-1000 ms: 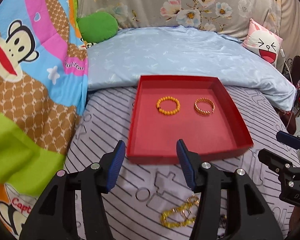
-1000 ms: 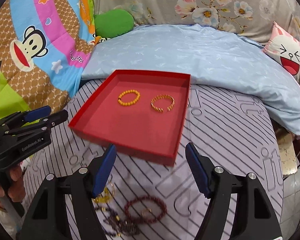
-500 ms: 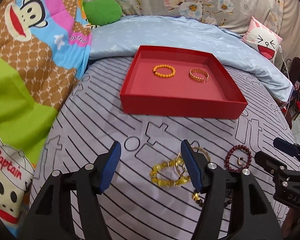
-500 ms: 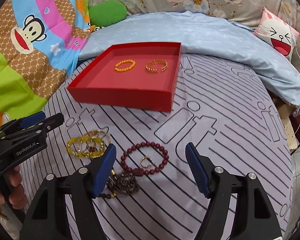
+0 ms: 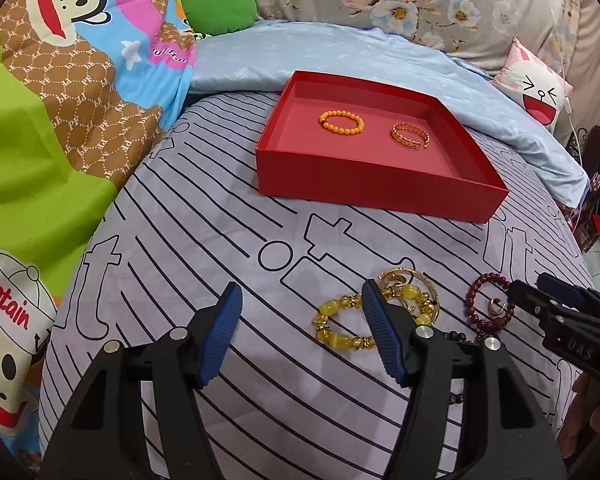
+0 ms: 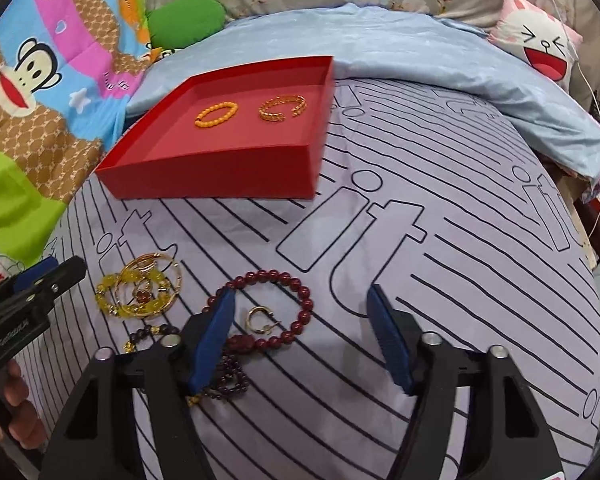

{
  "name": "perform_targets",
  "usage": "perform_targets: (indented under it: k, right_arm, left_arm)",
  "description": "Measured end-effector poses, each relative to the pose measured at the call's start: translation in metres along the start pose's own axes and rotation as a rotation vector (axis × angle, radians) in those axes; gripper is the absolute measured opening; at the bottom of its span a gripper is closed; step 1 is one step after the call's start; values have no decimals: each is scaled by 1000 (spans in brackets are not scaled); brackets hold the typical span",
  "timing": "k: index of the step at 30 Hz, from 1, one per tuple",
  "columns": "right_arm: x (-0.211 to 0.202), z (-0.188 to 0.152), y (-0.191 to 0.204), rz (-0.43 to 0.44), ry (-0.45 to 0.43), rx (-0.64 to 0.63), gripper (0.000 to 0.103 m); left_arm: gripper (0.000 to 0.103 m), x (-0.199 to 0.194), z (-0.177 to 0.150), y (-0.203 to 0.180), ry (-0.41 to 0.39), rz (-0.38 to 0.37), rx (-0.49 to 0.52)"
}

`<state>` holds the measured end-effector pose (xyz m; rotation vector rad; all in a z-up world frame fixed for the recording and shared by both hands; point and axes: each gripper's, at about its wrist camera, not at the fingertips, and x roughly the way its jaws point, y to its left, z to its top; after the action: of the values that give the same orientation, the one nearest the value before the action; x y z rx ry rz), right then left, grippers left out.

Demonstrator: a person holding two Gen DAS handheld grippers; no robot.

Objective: Organize jewelry
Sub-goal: 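Grasp the dark red bead bracelet with the right tool while the left tool grasps the thin gold bangle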

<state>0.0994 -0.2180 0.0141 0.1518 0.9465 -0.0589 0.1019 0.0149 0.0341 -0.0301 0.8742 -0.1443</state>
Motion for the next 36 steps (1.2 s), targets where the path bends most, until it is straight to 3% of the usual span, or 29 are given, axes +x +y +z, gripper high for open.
perform_targets:
  k: [7, 14, 21, 30, 36]
  right_arm:
    - [14, -3, -2, -3, 34, 7, 19]
    - [15, -8, 4, -41, 0, -35, 9]
    - [15, -11, 4, -44, -19, -30, 7]
    - [11, -10, -3, -14, 13, 16, 7]
    - [11, -9, -5, -2, 22, 28, 7]
  left_arm:
    - [59, 5, -1, -4, 14, -14, 3]
    - [59, 11, -3, -9, 24, -27, 9]
    - [60, 14, -2, -20, 34, -63, 23]
    - [79, 24, -4, -48, 36, -92, 84]
    - [81, 35, -9, -69, 39, -75, 177]
